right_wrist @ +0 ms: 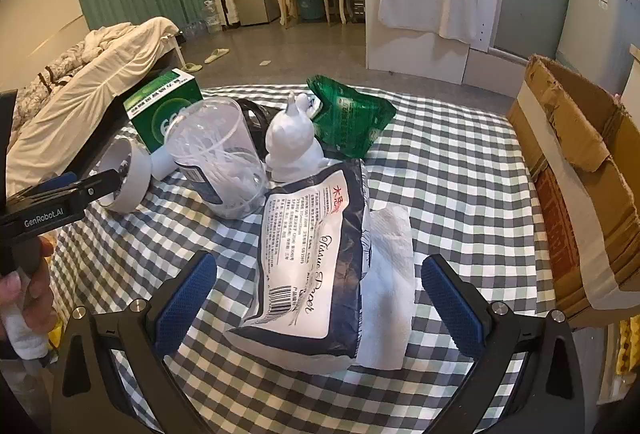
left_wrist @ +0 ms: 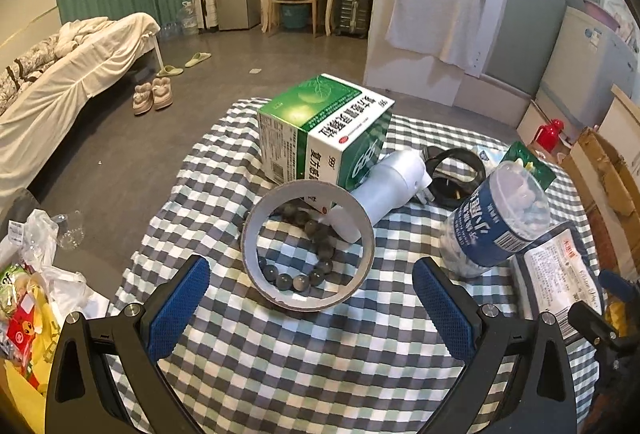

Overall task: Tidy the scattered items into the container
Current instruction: 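Grasp the white tissue paper pack with the right gripper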

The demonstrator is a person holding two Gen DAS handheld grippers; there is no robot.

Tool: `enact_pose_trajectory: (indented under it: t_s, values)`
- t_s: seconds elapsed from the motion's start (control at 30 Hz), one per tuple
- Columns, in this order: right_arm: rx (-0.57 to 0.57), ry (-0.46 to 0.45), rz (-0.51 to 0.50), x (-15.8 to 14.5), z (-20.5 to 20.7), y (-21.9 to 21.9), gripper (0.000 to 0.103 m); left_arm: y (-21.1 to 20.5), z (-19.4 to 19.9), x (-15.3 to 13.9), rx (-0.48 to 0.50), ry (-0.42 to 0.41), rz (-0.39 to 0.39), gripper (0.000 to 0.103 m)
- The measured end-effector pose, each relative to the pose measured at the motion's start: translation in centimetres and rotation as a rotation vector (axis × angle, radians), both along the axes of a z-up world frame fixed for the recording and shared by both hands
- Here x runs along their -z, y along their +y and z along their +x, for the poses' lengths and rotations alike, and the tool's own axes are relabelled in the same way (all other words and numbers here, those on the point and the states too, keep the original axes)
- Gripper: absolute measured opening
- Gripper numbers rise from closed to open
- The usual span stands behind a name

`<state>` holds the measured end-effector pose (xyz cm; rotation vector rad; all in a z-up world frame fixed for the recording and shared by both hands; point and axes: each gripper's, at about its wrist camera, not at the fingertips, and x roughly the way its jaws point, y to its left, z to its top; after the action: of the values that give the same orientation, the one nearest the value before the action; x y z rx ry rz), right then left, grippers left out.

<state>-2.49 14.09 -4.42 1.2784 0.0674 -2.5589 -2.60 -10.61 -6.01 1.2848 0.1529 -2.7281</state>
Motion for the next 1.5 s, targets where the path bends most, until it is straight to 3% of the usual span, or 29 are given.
enact_pose_trajectory:
  t_s: [0.3,0.43,0.63,0.7,0.83,0.97,1.07,1.17,1.23,1.3,1.43,1.5]
  values:
    - [0.009,-0.037,0.027,1.6,-0.6,0.0,0.103,1.7,-1.1,1.2,0.073,0.041,-0.016,0.103]
    - [0.000,-0.051,0.027,2.0,-1.0,-0.3,0.103,2.1,-1.8,1.7,0.080,0.035,-0.011,0.095]
    - [-0.008,-0.058,0.061,2.8,-1.5,-1.3,0.103,2.1,-3.0,3.2,0.069,-0.004,0.000,0.063]
    - [-0.006,-0.053,0.068,3.0,-1.6,-1.4,0.103,2.1,-3.3,3.7,0.070,-0.023,0.000,0.038]
    - [-0.002,-0.044,0.072,3.3,-1.8,-1.4,0.103,2.2,-3.4,4.3,0.070,-0.030,-0.009,0.029]
    - [-0.007,-0.057,0.073,3.8,-2.0,-1.5,0.103,2.3,-3.2,4.4,0.070,-0.025,-0.006,0.012]
    - [-0.016,-0.041,0.083,4.0,-1.9,-1.7,0.102,2.2,-2.9,4.3,0.066,-0.019,-0.006,0.008]
    - [-0.028,-0.018,0.103,3.9,-1.7,-2.1,0.084,1.9,-2.7,4.0,0.067,-0.012,0.001,0.005]
    - [-0.045,-0.036,0.080,4.1,-1.7,-2.1,0.054,1.9,-2.6,3.7,0.069,-0.006,-0.001,0.005]
    - [-0.055,-0.036,0.078,4.3,-1.6,-2.2,0.048,2.0,-2.4,3.5,0.071,-0.001,-0.002,0.005]
    - [-0.068,-0.025,0.052,3.7,-1.2,-2.1,0.026,1.9,-2.2,3.2,0.073,0.005,0.001,0.005]
    - [-0.068,-0.015,0.047,3.4,-0.8,-2.2,0.024,1.8,-2.0,2.9,0.071,0.011,0.001,0.005]
